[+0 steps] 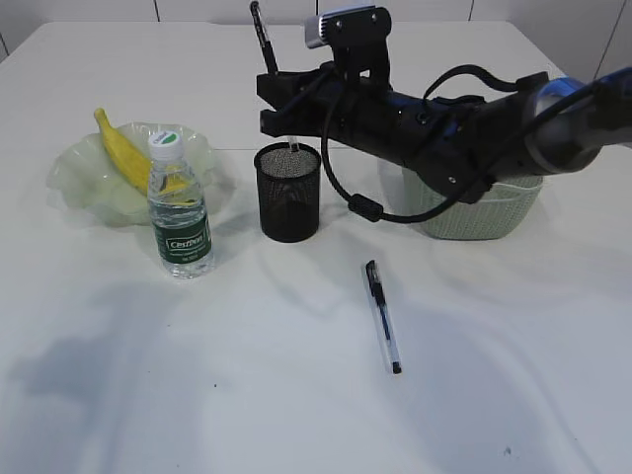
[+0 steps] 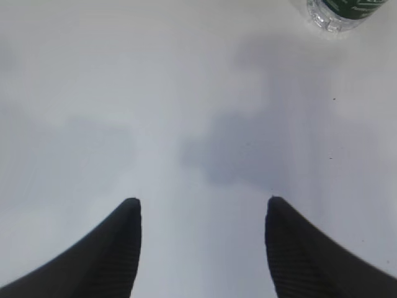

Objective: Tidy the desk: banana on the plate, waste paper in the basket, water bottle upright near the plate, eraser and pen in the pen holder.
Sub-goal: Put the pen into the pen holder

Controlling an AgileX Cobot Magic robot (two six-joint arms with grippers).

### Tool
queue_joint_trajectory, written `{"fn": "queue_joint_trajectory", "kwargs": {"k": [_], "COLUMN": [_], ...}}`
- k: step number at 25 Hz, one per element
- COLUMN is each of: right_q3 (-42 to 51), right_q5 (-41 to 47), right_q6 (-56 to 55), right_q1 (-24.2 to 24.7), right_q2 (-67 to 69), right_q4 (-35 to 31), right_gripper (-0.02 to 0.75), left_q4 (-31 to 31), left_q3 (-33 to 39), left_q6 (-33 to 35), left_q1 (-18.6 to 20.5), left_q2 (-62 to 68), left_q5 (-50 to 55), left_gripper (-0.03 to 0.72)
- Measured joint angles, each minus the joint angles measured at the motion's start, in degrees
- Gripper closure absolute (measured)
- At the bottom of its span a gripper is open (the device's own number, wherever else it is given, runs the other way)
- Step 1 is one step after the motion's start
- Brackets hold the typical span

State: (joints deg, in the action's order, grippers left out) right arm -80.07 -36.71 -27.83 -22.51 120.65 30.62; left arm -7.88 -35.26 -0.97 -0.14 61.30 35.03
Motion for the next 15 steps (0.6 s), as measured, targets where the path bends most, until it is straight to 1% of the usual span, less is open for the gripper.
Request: {"fn": "queue_joint_trajectory", "kwargs": {"k": [5, 10, 15], "right_q3": [-0.63, -1.02, -2.52], "right_q5": [-0.24, -1.69, -1.69], "right_q6": [-0.48, -0.6, -0.69], "right_q1": [0.0, 0.0, 0.05], "right_q2": [2.62, 5.29, 6.77], "right_q4": [-0.82, -6.25, -7.65], "right_gripper": [0.692, 0.692, 0.692], "left_q4": [0.04, 0.04, 0.04], "left_q3": [0.0, 0.0, 0.0], "left_q6": [0.04, 0.04, 0.17], "left_q1": [0.0, 0.0, 0.0], "left_q2": [0.0, 0.0, 0.0], "left_q5": [0.0, 0.0, 0.0], "left_gripper": [0.245, 0.245, 0.245]}}
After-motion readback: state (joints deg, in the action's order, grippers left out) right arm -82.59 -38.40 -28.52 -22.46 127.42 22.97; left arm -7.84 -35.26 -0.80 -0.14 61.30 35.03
